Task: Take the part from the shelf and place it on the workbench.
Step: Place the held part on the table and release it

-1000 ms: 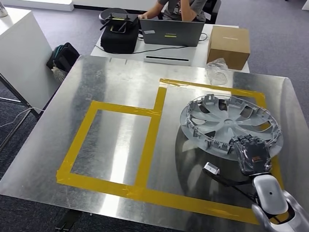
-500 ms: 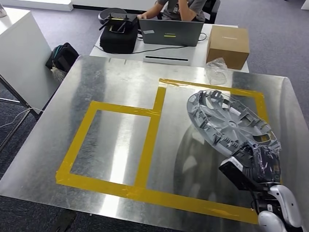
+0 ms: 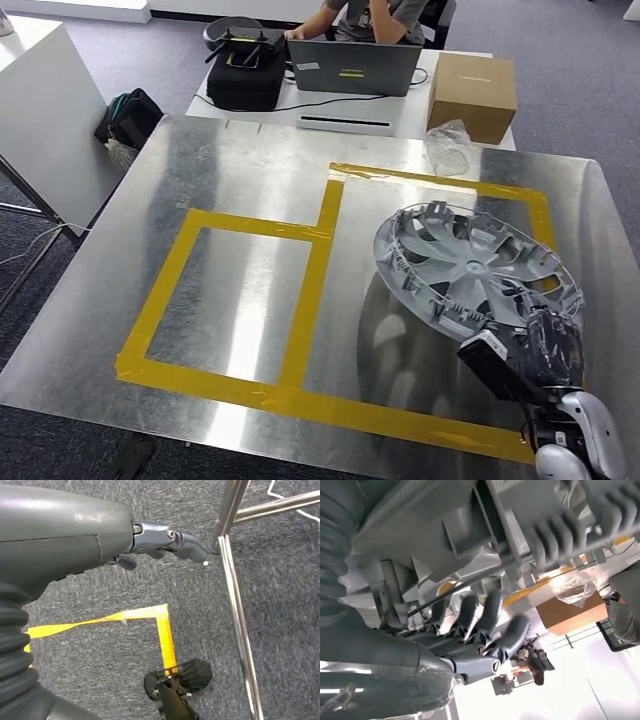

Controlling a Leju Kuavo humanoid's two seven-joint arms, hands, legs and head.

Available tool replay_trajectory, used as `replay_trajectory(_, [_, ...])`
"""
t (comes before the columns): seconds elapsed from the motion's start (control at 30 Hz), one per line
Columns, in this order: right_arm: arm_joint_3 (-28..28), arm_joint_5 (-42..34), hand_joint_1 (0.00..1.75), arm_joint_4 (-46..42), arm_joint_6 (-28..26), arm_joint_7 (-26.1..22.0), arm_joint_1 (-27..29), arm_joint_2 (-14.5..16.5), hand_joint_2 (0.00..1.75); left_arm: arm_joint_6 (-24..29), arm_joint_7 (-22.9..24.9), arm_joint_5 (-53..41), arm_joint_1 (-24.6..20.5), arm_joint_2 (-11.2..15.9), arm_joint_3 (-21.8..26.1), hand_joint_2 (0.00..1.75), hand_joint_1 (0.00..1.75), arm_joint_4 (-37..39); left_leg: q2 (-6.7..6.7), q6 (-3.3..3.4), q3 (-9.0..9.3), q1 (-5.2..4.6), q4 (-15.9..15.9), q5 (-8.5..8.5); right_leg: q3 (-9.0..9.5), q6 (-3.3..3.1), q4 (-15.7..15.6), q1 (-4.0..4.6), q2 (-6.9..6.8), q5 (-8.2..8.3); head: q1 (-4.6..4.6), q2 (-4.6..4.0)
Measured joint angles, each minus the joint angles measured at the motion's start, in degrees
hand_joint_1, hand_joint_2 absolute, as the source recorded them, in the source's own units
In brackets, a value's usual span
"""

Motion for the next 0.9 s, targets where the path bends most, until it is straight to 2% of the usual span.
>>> replay_trajectory(0.23, [-0.37, 1.23, 0.00, 0.00, 0.11, 1.43, 0.39, 0.57, 1.75, 0.48, 1.50, -0.25, -0.03, 0.00, 0.43, 0.00, 0.00, 0.00, 0.02, 0.42, 0.00, -0.34, 0.22, -0.33, 0.10, 0.30, -0.01, -0.35, 0.01, -0.13, -0.01, 0.00])
replay_trajectory(0.4, [-0.47, 1.33, 0.00, 0.00, 0.11, 1.55, 0.48, 0.89, 1.75, 0.54, 1.59, -0.25, -0.03, 0.01, 0.51, 0.00, 0.00, 0.00, 0.06, 1.19, 0.06, -0.72, 0.70, -1.02, 0.53, 1.05, -0.23, -0.70, 0.02, -0.47, -0.02, 0.00])
replay_trajectory(0.47, [-0.62, 1.34, 0.00, 0.00, 0.10, 1.56, 0.49, 0.95, 1.75, 0.55, 1.59, -0.25, -0.05, 0.01, 0.52, 0.00, 0.00, 0.00, 0.20, 1.68, 0.42, -0.54, 0.25, -0.98, 0.67, 1.40, 0.24, -0.73, 0.02, -1.09, 0.02, 0.00])
replay_trajectory(0.5, [-0.70, 1.34, 0.00, 0.00, 0.09, 1.56, 0.49, 0.96, 1.75, 0.56, 1.59, -0.25, -0.06, 0.01, 0.52, 0.00, 0.00, 0.00, 0.36, 1.95, 0.62, -0.42, 0.02, -0.83, 0.28, 1.47, 1.54, -0.65, 0.03, -2.22, 0.05, 0.00])
replay_trajectory(0.53, [-0.76, 1.34, 0.00, 0.01, 0.09, 1.57, 0.50, 0.96, 1.75, 0.56, 1.59, -0.26, -0.08, -0.01, 0.54, 0.00, 0.00, 0.00, 0.52, 2.16, 0.76, -0.32, -0.13, -0.70, -0.77, 1.47, 4.26, -0.55, 0.04, -4.22, 0.08, 0.00])
replay_trajectory(0.6, [-0.81, 1.30, 0.00, 0.05, 0.10, 1.63, 0.57, 0.99, 1.75, 0.57, 1.62, -0.26, -0.11, -0.05, 0.60, 0.00, 0.00, 0.00, 0.73, 2.35, 0.71, -0.40, -0.07, -0.55, -4.02, 1.35, 11.81, -0.34, 0.06, -8.92, 0.08, 0.00])
replay_trajectory(0.63, [-0.81, 1.19, 0.00, 0.09, 0.11, 1.70, 0.64, 1.02, 1.75, 0.58, 1.66, -0.26, -0.10, -0.08, 0.66, 0.00, 0.00, 0.00, 0.75, 2.32, 0.60, -0.44, -0.06, -0.50, -5.28, 1.31, 14.89, -0.29, 0.05, -10.31, 0.06, 0.00])
replay_trajectory(0.67, [-0.82, 0.87, 0.00, 0.12, 0.18, 1.80, 0.69, 1.05, 1.75, 0.58, 1.71, -0.26, -0.08, -0.12, 0.73, 0.00, 0.00, 0.00, 0.78, 2.25, 0.46, -0.46, -0.04, -0.41, -5.46, 1.24, 15.94, -0.26, 0.05, -10.37, 0.07, 0.00])
replay_trajectory(0.7, [-0.84, 0.17, 0.00, 0.14, 0.35, 1.91, 0.72, 1.10, 1.75, 0.58, 1.78, -0.26, -0.06, -0.15, 0.79, 0.00, 0.00, 0.00, 0.79, 2.12, 0.32, -0.43, -0.03, -0.26, -4.42, 1.18, 14.64, -0.24, 0.04, -9.27, 0.07, 0.00])
replay_trajectory(0.8, [-1.20, -7.11, 0.00, 0.15, 1.93, 1.82, 0.57, 1.77, 1.75, 0.64, 1.82, -0.32, 0.02, -0.21, 0.96, 0.00, 0.00, 0.01, 0.74, 1.27, -0.04, -0.26, 0.07, 0.41, 2.25, 1.01, 3.33, -0.15, 0.01, -4.04, 0.05, 0.00])
replay_trajectory(0.83, [-1.48, -11.52, 0.00, 0.14, 2.46, 1.44, 0.49, 2.26, 1.75, 0.72, 1.74, -0.33, 0.06, -0.17, 1.08, 0.00, 0.00, 0.01, 0.72, 0.89, -0.05, -0.23, 0.16, 0.67, 3.25, 0.83, 1.14, -0.04, 0.11, -3.00, 0.06, 0.00])
replay_trajectory(0.9, [-2.22, -20.70, 0.00, 0.08, 2.76, 0.30, 0.39, 3.49, 1.75, 0.90, 1.46, -0.34, 0.19, -0.09, 1.36, 0.00, 0.00, 0.03, 0.70, 0.12, 0.02, -0.17, 0.08, 1.24, 2.84, 0.11, 0.89, 0.31, 0.44, -1.90, -0.06, 0.00])
